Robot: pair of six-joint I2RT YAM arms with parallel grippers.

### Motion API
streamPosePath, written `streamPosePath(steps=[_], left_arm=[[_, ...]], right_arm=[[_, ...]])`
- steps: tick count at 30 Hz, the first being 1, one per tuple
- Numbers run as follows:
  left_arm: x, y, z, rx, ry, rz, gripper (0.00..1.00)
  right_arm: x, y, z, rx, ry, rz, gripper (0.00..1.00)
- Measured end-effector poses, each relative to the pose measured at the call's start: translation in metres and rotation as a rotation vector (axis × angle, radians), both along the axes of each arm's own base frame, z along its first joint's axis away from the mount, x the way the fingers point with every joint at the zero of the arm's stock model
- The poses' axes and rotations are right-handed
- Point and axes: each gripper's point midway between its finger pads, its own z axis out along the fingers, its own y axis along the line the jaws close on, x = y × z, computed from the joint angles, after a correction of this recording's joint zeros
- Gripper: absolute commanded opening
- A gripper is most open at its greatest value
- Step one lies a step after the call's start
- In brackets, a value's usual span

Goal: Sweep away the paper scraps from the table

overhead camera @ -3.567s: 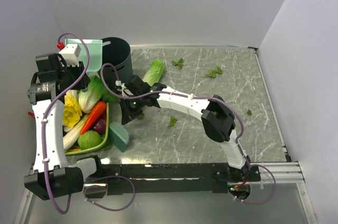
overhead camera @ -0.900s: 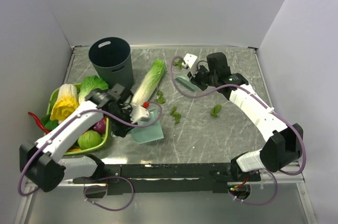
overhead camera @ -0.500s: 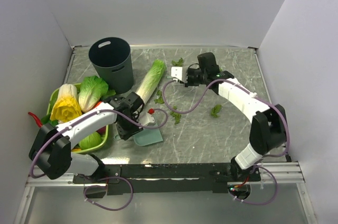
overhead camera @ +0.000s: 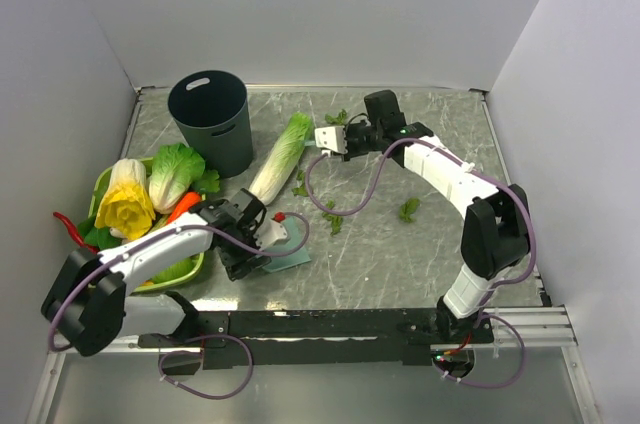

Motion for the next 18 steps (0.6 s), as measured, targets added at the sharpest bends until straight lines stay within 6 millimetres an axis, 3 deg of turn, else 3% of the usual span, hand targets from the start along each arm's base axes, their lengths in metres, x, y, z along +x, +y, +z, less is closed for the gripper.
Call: streamPosePath(steps=[10, 18], left_arm=[[0.008, 0.007, 0.003, -0.032, -0.041, 0.064, 0.62], [0.007, 0.013, 0.001, -0.009, -0.03, 0.091, 0.35]], right_arm=[[-0.022, 0.0, -0.024, -0.045, 0.059, 0.056, 0.0], [-0.032, 0.018, -0.036, -0.086, 0.042, 0.136, 0.0]])
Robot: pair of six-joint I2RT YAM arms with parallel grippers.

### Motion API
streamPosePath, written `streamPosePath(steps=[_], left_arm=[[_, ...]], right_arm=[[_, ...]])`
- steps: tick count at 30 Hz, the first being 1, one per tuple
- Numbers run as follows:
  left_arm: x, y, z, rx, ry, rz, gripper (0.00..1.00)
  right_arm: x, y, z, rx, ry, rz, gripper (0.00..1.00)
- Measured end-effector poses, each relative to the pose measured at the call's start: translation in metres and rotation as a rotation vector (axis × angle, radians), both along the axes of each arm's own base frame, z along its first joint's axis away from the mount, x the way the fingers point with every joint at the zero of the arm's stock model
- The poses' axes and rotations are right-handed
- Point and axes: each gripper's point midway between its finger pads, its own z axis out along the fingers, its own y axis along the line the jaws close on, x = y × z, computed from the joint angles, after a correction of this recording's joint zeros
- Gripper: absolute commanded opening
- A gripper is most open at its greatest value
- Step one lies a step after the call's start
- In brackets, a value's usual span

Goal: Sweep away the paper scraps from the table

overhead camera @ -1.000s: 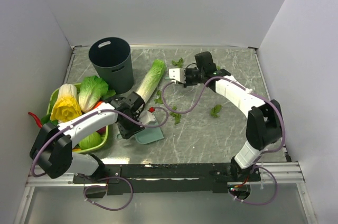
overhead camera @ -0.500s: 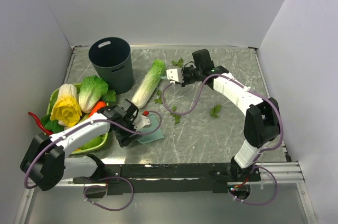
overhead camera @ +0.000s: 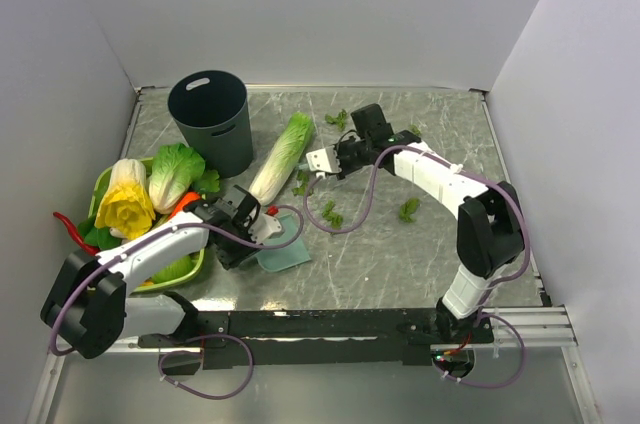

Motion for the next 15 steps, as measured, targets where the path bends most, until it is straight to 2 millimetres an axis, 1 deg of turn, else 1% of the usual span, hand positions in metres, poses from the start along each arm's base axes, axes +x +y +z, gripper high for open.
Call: streamPosePath(steps=[3, 5, 6, 7, 9, 11, 13, 15], left_arm=[[-0.002, 0.002, -0.001, 0.012, 0.015, 0.001, 0.25], [-0.004, 0.003, 0.0, 0.016, 0.021, -0.001, 0.16], [-0.004, 0.004, 0.0, 0.017, 0.022, -0.002, 0.14], [-0.003, 0.003, 0.001, 0.016, 0.022, -0.001, 0.13], [-0.004, 0.004, 0.002, 0.018, 0.026, 0.001, 0.07], [-0.004, 0.004, 0.004, 0.019, 0.029, 0.001, 0.01], [-0.004, 0.004, 0.007, 0.021, 0.032, 0.0, 0.01], [-0.004, 0.004, 0.011, 0.023, 0.033, -0.004, 0.01]], right_arm=[[-0.003, 0.007, -0.002, -0.011, -0.014, 0.034, 0.0], [-0.005, 0.011, -0.002, -0.02, -0.037, 0.065, 0.0], [-0.007, 0.013, -0.003, -0.026, -0.047, 0.082, 0.0], [-0.009, 0.013, -0.006, -0.036, -0.057, 0.101, 0.0], [-0.016, 0.01, -0.018, -0.072, -0.064, 0.148, 0.0], [-0.026, 0.005, -0.031, -0.115, -0.055, 0.192, 0.0], [-0.035, -0.002, -0.038, -0.155, -0.054, 0.236, 0.0], [-0.043, -0.009, -0.035, -0.182, -0.066, 0.27, 0.0]])
